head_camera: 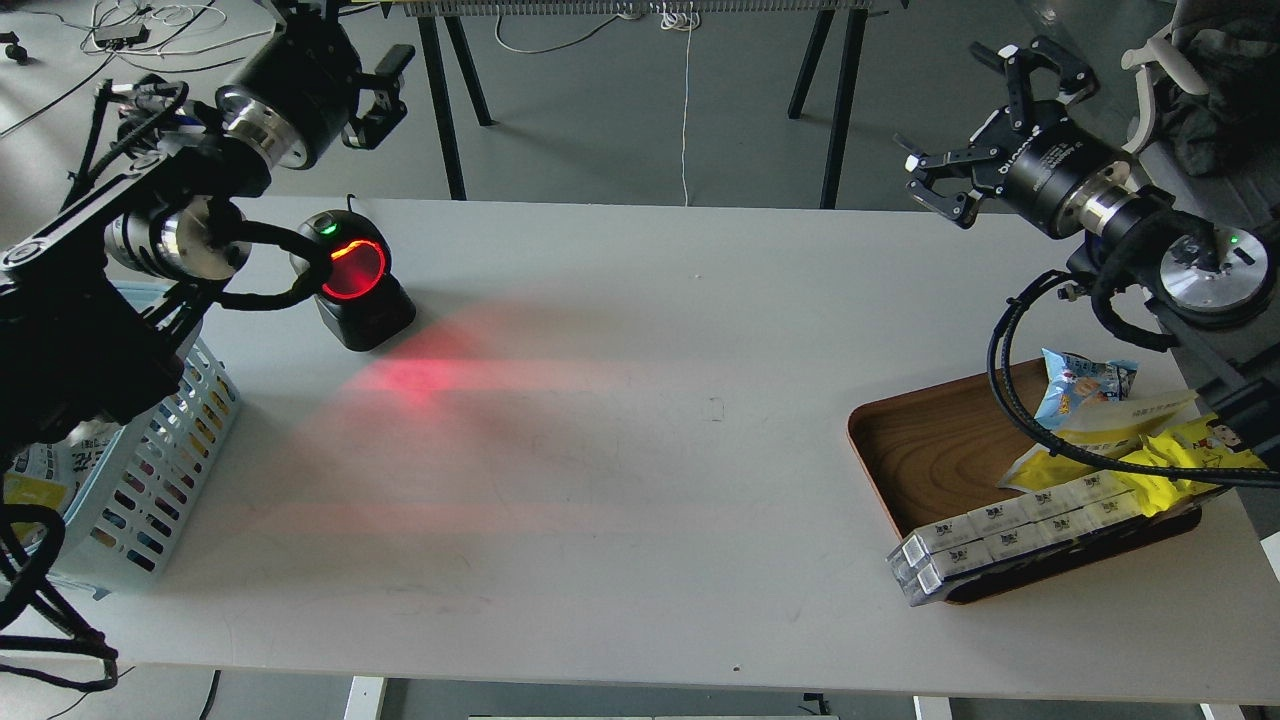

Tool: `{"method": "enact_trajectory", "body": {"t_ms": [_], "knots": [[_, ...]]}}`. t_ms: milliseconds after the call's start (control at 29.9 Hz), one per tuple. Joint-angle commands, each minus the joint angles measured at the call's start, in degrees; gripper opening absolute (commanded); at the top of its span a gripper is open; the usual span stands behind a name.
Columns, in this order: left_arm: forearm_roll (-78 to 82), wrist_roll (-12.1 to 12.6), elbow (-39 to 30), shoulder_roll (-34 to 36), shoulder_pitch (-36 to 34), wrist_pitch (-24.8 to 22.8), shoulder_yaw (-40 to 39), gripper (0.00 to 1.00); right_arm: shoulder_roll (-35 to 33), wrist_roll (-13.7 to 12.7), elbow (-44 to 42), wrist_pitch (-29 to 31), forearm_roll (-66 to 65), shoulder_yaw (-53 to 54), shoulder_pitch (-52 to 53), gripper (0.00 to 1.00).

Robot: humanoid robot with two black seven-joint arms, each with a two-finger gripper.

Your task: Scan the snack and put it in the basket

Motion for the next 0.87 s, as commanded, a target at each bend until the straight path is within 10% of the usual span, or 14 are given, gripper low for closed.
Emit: {"method": "enact_trajectory", "body": {"t_ms": [0, 835], "knots": [[-4.5, 1.6, 3.9, -1.9, 0.4, -2.3, -2.6, 0.98, -2.8, 0.0, 2.9, 0.3, 0.0, 2.2, -2.5, 0.96], [-8.8, 1.8, 4.9, -1.2, 8.8, -12.2, -12.3, 1.00, -5.2, 0.1, 5.3, 0.6, 0.5, 10.2, -10.0, 0.99]]}}
